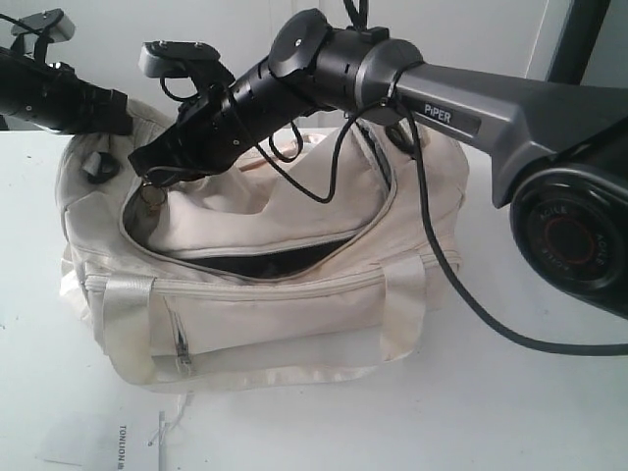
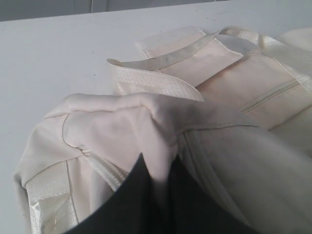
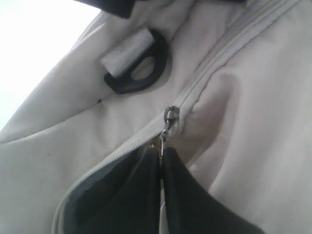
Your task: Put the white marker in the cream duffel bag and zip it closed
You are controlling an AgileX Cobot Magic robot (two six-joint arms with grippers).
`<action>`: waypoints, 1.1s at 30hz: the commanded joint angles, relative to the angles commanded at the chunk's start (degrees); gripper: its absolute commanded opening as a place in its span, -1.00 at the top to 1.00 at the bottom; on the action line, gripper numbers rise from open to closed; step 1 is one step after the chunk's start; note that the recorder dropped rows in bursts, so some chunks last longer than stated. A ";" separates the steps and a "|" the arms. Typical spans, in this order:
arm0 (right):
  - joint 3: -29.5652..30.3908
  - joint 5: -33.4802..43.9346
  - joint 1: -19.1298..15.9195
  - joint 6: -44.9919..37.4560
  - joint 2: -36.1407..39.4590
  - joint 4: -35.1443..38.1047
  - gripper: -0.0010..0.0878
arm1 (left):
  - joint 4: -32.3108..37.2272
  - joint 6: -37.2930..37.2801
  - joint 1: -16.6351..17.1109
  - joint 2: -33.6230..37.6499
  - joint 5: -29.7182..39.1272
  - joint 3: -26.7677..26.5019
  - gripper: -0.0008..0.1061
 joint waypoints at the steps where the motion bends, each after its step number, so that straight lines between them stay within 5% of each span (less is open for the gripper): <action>1: 0.00 1.07 0.00 0.00 -0.28 -0.43 0.98 | 0.00 0.00 0.00 0.00 0.00 0.00 0.99; 28: 0.33 2.49 0.43 2.36 -2.20 -2.91 0.97 | 0.00 -1.50 0.72 0.00 1.00 0.00 0.99; 33: 0.33 1.25 0.68 -11.19 -1.22 -2.42 0.45 | -0.12 -1.50 0.72 0.00 1.12 0.00 0.99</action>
